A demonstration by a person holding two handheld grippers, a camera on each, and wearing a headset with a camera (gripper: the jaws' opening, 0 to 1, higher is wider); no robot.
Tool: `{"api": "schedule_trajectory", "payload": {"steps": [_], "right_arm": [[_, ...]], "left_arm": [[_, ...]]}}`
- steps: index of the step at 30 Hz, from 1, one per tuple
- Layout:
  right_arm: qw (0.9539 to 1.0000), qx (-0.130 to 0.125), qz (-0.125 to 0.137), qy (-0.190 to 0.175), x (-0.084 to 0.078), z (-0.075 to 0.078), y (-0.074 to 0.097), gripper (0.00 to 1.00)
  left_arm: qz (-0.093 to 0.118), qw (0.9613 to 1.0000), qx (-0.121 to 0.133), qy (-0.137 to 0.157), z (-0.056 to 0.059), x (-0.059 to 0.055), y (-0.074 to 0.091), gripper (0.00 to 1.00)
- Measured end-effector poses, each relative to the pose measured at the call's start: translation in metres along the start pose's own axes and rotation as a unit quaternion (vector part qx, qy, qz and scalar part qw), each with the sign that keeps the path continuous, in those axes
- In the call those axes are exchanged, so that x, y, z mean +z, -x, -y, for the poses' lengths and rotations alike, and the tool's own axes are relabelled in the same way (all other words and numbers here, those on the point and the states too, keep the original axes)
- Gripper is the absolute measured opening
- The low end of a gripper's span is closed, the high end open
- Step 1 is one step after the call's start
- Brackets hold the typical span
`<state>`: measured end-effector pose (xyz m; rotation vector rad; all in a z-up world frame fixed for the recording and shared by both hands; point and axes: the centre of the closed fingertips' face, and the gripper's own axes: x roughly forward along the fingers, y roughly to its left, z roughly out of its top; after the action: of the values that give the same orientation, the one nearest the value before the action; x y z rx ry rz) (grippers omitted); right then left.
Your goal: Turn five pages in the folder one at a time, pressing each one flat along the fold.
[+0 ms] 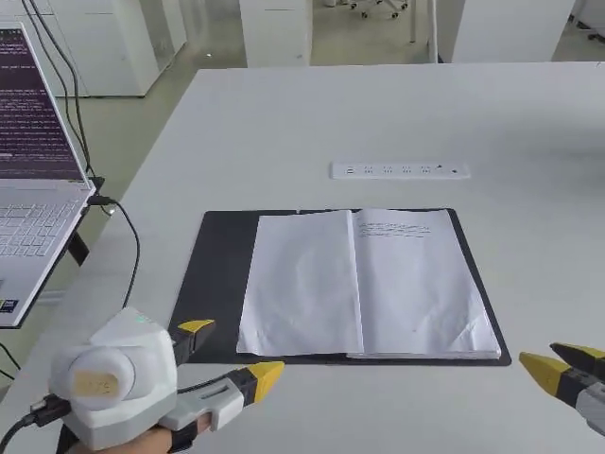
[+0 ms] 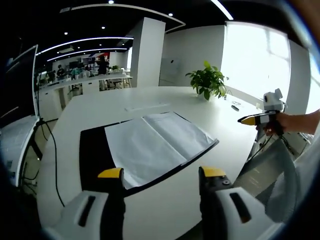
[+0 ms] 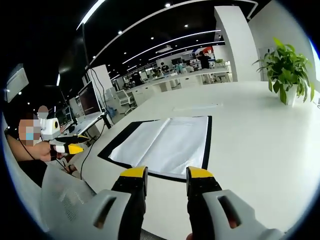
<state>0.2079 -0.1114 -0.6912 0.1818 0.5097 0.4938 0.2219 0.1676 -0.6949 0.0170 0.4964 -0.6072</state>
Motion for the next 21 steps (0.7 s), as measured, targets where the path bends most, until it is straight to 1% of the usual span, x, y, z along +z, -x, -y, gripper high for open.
{"api": "schedule_trajectory", "payload": {"steps": [2, 4, 5, 7, 8, 9, 10, 11, 14, 17, 20, 21], "right_arm": [[1.0, 0.002, -0.001, -0.001, -0.001, 0.0, -0.002, 0.29], [1.0, 0.005, -0.002, -0.004, -0.003, 0.0, -0.004, 0.29], [0.9999, 0.006, -0.006, -0.006, -0.005, 0.001, -0.006, 0.29], [0.9999, 0.007, -0.008, -0.005, -0.008, 0.003, -0.009, 0.29], [0.9999, 0.008, -0.011, -0.008, -0.012, 0.005, -0.011, 0.29], [0.9998, 0.009, -0.012, -0.011, -0.014, 0.007, -0.012, 0.29], [0.9998, 0.008, -0.013, -0.011, -0.015, 0.008, -0.012, 0.29], [0.9998, 0.008, -0.013, -0.012, -0.016, 0.009, -0.013, 0.29], [0.9997, 0.007, -0.016, -0.016, -0.02, 0.014, -0.016, 0.28], [0.9997, 0.007, -0.015, -0.02, -0.019, 0.017, -0.019, 0.28], [0.9996, 0.007, -0.015, -0.021, -0.019, 0.02, -0.023, 0.27], [0.9996, 0.008, -0.016, -0.022, -0.019, 0.021, -0.024, 0.27]], "left_arm": [[-0.005, 0.9999, -0.012, -0.005, 0.009, 0.001, -0.014, 0.6], [-0.005, 0.9998, -0.021, -0.006, 0.017, 0.002, -0.026, 0.6], [-0.007, 0.9994, -0.032, -0.007, 0.023, 0.001, -0.035, 0.6], [-0.011, 0.999, -0.041, -0.01, 0.031, 0.001, -0.05, 0.59], [-0.011, 0.9987, -0.046, -0.018, 0.035, 0.001, -0.057, 0.59], [-0.018, 0.9983, -0.051, -0.023, 0.04, 0.0, -0.066, 0.59], [-0.018, 0.9981, -0.053, -0.024, 0.042, 0.0, -0.069, 0.58], [-0.017, 0.9978, -0.058, -0.026, 0.047, 0.002, -0.077, 0.59], [-0.021, 0.9968, -0.071, -0.031, 0.06, 0.005, -0.095, 0.58], [-0.024, 0.9951, -0.085, -0.044, 0.072, 0.006, -0.113, 0.59], [-0.022, 0.9948, -0.088, -0.046, 0.079, 0.009, -0.128, 0.58], [-0.021, 0.9947, -0.091, -0.044, 0.083, 0.01, -0.134, 0.58]]}}
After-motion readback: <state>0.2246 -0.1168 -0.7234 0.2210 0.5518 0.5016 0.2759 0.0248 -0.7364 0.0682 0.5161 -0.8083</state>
